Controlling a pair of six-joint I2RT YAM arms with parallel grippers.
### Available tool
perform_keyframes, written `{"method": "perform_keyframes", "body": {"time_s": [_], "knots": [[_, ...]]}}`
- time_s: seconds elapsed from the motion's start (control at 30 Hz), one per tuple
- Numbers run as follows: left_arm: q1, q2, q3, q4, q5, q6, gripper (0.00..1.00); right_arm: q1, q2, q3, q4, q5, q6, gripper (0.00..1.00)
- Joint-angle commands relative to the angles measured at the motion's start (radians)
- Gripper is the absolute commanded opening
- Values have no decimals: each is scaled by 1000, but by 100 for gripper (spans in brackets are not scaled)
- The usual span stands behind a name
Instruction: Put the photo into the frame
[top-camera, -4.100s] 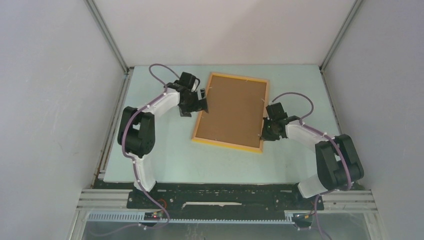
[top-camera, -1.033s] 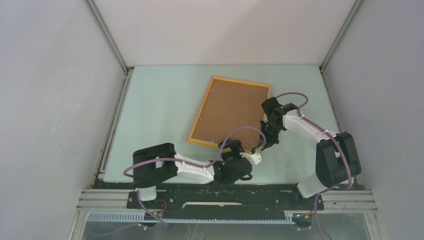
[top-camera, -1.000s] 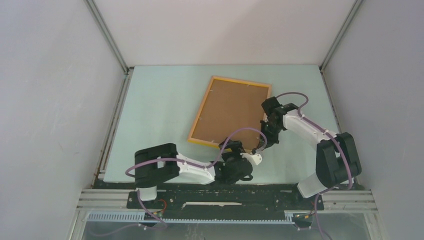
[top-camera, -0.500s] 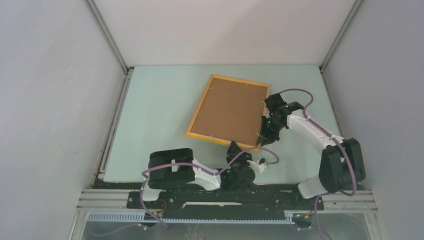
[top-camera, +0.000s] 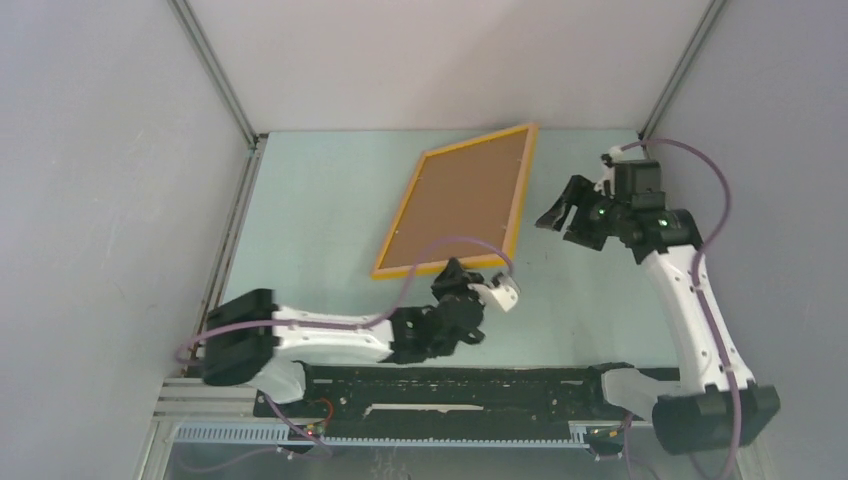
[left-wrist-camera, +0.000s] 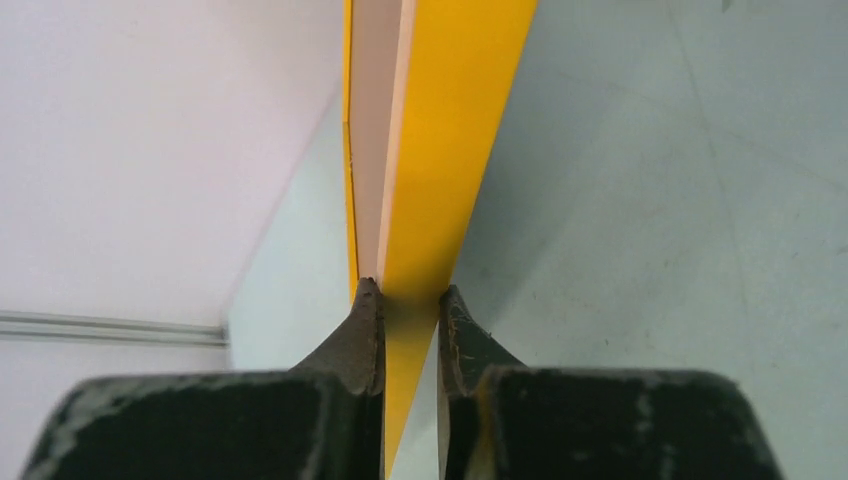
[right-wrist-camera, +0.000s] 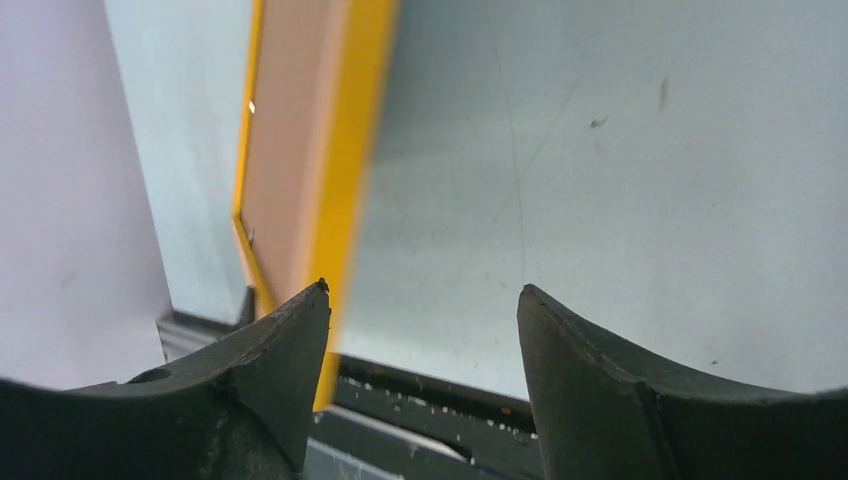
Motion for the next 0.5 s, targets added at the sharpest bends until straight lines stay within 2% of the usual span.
{"method": "perform_keyframes", "body": {"time_s": [0.0, 0.23, 0.37, 0.47], "knots": [[73, -266, 51, -87, 332, -336, 0, -58, -87, 25, -16, 5, -44, 75], [202, -416, -28, 4, 677, -520, 0, -87, -130, -25, -28, 41, -75, 75], [295, -462, -104, 135, 811, -678, 0, -97, -141, -54, -24, 46, -87, 75], [392, -480, -179, 276, 926, -850, 0, -104, -145, -68, -21, 57, -96, 75]]}}
